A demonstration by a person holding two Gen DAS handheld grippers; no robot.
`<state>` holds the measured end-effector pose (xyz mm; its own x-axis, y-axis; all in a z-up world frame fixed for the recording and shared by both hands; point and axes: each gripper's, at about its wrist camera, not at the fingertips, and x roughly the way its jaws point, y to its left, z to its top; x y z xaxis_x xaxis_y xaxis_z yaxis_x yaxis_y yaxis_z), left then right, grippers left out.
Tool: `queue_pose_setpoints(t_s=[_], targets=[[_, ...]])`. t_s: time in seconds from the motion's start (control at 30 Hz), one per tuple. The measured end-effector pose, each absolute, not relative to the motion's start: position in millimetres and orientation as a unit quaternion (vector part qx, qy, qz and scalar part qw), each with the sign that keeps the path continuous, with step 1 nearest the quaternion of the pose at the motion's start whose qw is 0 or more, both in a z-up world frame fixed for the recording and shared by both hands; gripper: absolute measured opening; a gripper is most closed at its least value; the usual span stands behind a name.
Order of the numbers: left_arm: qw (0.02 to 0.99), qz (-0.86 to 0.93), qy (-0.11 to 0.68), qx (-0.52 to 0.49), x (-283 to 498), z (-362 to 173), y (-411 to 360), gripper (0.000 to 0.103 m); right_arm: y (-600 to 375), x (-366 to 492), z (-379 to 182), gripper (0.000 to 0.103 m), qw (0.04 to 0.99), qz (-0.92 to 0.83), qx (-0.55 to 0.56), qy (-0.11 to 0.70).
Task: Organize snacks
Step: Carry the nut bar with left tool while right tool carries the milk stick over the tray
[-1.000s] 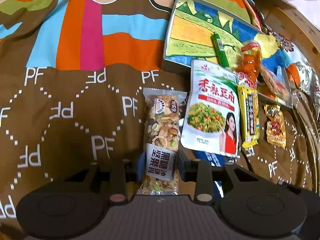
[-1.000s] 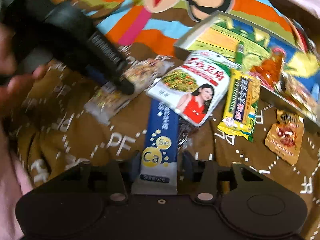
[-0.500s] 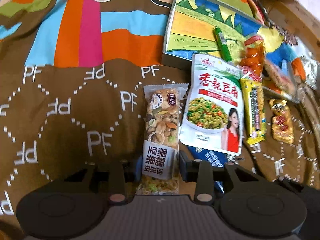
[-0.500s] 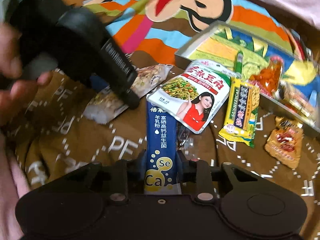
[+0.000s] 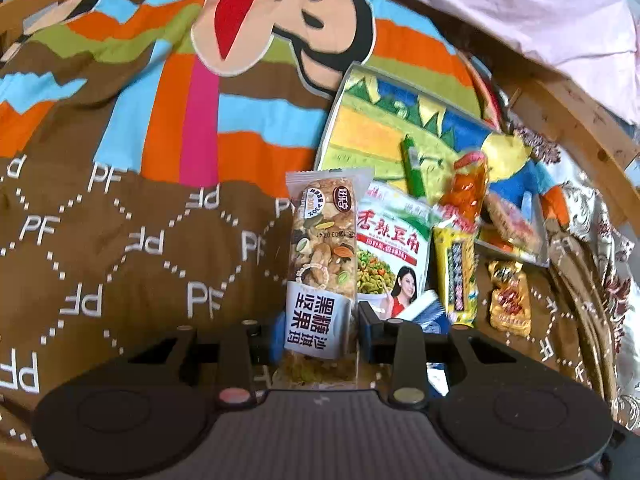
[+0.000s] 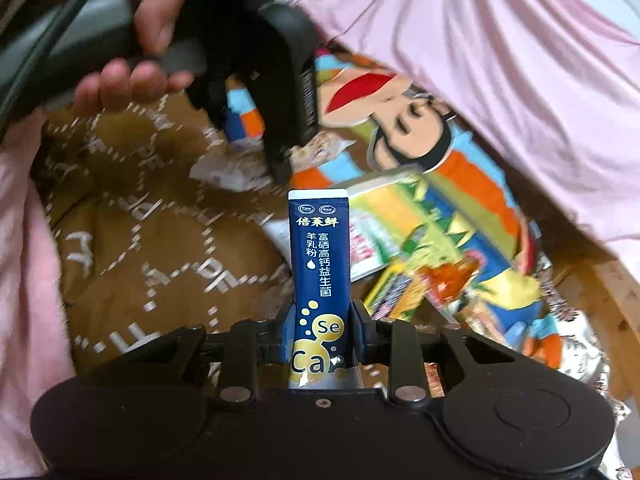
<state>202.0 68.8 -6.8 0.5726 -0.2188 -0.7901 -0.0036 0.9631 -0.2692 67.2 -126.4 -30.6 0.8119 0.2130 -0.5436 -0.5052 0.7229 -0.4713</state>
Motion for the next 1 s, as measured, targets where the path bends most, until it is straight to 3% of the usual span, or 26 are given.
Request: queue_pose_setpoints(t_s=[0.5, 1.0], targets=[[0.937, -0.063, 0.316, -0.133, 266.6, 12.1, 34.4, 0.039, -165.7, 168.5, 0.7, 0.03, 0.955, 0.102, -0.235, 0.147], [0.94, -0.098, 0.279, -0.172, 371.6, -27.3, 12.7, 0.039, -168.5, 313.5, -25.5, 0.031, 0.967, 0.071, -0.151, 0.192]])
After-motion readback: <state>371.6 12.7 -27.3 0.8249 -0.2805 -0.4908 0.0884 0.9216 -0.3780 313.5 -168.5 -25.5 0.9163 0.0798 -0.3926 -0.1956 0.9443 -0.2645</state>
